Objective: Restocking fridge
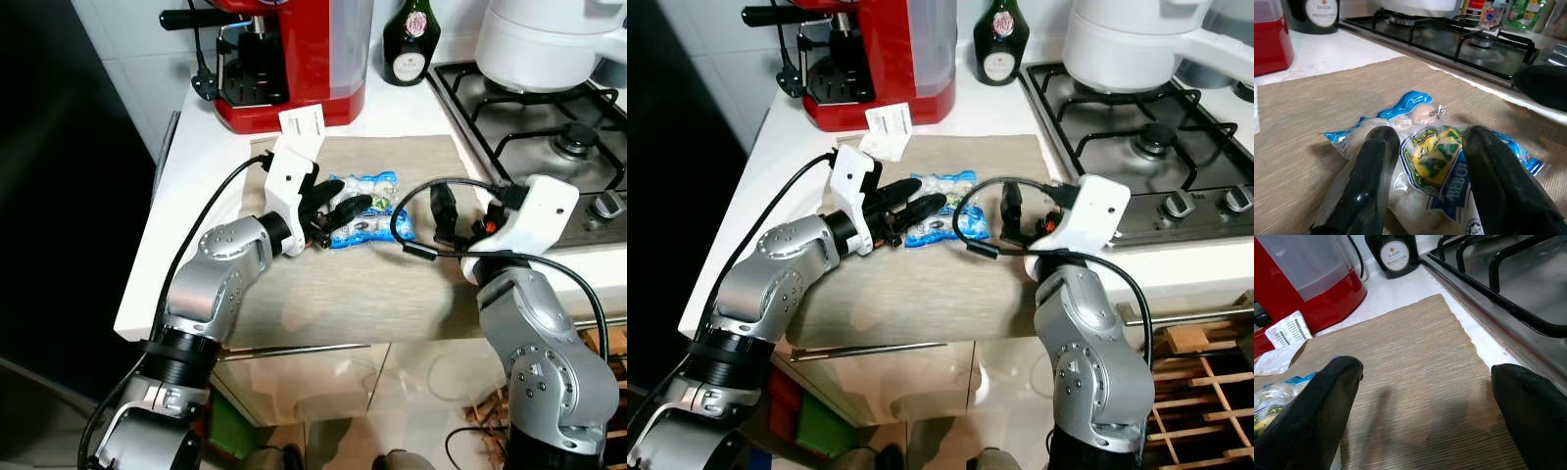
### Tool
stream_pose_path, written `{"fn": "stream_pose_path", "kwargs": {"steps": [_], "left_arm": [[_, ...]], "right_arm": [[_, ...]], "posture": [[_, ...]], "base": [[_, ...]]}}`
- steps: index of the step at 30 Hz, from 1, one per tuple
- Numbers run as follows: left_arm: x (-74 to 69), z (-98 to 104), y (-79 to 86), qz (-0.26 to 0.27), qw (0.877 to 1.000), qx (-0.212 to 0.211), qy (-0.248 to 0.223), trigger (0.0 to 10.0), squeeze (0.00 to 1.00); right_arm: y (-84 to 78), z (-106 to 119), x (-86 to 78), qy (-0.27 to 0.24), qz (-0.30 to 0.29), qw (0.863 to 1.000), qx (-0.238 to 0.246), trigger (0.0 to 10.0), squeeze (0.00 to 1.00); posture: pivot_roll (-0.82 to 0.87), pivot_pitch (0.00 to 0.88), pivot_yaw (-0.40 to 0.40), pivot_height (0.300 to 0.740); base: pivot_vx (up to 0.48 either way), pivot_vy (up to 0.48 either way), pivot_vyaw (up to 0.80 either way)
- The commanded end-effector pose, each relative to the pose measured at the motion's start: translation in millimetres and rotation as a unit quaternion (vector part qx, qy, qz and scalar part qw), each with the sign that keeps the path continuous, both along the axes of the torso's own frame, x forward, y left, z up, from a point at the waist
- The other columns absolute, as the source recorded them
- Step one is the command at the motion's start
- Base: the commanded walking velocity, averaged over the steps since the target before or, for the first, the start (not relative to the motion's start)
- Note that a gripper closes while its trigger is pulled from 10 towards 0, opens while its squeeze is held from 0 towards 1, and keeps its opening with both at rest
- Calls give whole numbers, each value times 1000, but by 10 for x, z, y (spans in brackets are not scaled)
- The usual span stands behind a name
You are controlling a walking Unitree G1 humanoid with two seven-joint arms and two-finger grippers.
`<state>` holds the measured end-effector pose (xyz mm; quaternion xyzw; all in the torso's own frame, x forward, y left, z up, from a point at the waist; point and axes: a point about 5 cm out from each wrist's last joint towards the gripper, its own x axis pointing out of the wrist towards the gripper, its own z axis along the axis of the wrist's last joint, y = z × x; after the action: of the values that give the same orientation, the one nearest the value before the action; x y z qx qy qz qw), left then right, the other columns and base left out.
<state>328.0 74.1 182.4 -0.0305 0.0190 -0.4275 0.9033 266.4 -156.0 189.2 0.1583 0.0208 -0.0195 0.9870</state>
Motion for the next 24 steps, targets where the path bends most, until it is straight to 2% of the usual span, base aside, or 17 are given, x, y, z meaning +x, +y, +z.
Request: {"fn": "stream_pose_path", "kwargs": {"steps": [1,3,4,6,8,9,13,15,16,17,20,24], "left_arm": [[25,-37,-14,-4,1000,30,-5,10000,0],[41,-106,-5,6,999,52,-1,10000,0],[101,-217,69,49,996,75,25,10000,0],[141,-314,160,87,991,92,52,10000,0],[145,-349,204,102,988,91,66,10000,0],[126,-405,261,111,986,83,88,10000,0],[64,-485,289,107,986,70,107,10000,0],[30,-535,290,105,985,63,117,10000,0],[10,-556,284,101,986,56,121,10000,0],[10,-556,284,101,986,56,121,10000,0],[-19,-573,281,98,986,48,123,10000,0],[-45,-603,328,107,985,45,128,10000,0]], "right_arm": [[42,38,-28,-14,4,1000,-4,10000,0],[43,28,-41,-14,4,1000,-3,10000,0],[31,24,-51,-15,2,1000,-3,10000,0],[16,23,-53,-15,0,1000,-2,10000,0],[11,23,-51,-15,0,1000,-1,10000,0],[10,26,-43,-15,2,1000,2,10000,0],[19,63,-11,-20,7,1000,19,10000,0],[24,118,27,-32,12,999,40,10000,0],[42,204,83,-48,23,995,81,10000,0],[42,204,83,-48,23,995,81,10000,0],[82,323,144,-67,51,988,131,10000,0],[266,351,188,-49,126,972,193,10000,0]], "posture": [[-192,87,115,740],[-203,81,120,740],[-212,74,122,740],[-216,70,123,740],[-217,69,122,740],[-217,67,121,740],[-209,64,111,740],[-204,65,105,740],[-193,66,96,740],[-193,66,96,740],[-178,71,80,740],[-165,77,68,740]], "base": [[0,0,0],[0,0,0],[0,0,0],[0,0,0],[0,0,0],[0,0,0],[0,0,0],[0,0,0],[0,0,0],[0,0,0],[0,0,0],[0,0,0]]}}
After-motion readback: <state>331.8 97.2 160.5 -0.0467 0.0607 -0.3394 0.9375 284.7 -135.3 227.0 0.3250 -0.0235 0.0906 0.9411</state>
